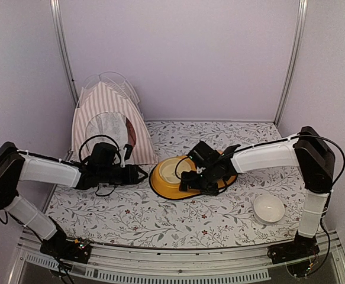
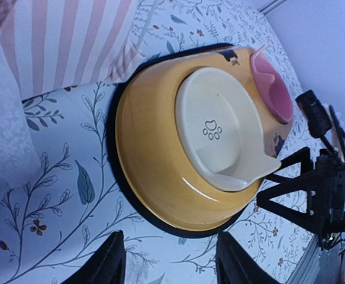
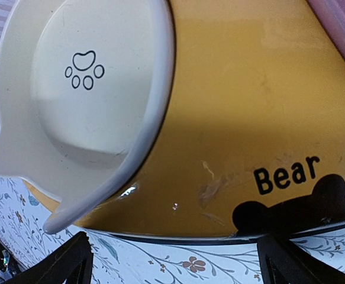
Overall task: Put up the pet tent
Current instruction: Move the pet food container to the center of the board.
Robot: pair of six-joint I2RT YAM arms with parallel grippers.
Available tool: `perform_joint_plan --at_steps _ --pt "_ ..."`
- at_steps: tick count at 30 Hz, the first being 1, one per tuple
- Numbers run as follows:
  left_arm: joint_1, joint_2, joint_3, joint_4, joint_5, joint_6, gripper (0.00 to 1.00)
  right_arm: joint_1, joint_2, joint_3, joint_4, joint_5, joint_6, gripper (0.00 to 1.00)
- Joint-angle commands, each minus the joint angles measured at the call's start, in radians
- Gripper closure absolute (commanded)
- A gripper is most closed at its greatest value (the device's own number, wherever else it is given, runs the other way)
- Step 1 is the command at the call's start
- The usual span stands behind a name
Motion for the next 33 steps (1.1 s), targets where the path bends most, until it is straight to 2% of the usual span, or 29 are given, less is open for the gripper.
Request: perform_joint_plan --at_steps 1,13,17,26,33 --pt "-0.043 0.096 0.06 0.066 0.015 0.012 0.49 -0.024 -0.019 -0.086 0.06 0.041 -0.005 0.01" --pt "-0.131 0.365 0.252 0.104 0.011 -0.024 0.66 -0.025 -0.18 -0.226 0.093 0.058 -0.035 0.01" --pt "-0.138 0.443 0.328 0.097 -0.003 -0.029 0.68 -0.024 -0.2 -0.24 0.095 0.06 -0.066 0.01" --pt "-0.131 0.607 0.567 0.007 -0.053 0.021 0.68 -0.035 -0.137 -0.204 0.127 0.089 -0.118 0.01" --pt "-0.121 0.561 0.584 -0.031 -0.08 0.048 0.67 -0.104 -0.036 -0.131 0.13 0.124 -0.149 0.01"
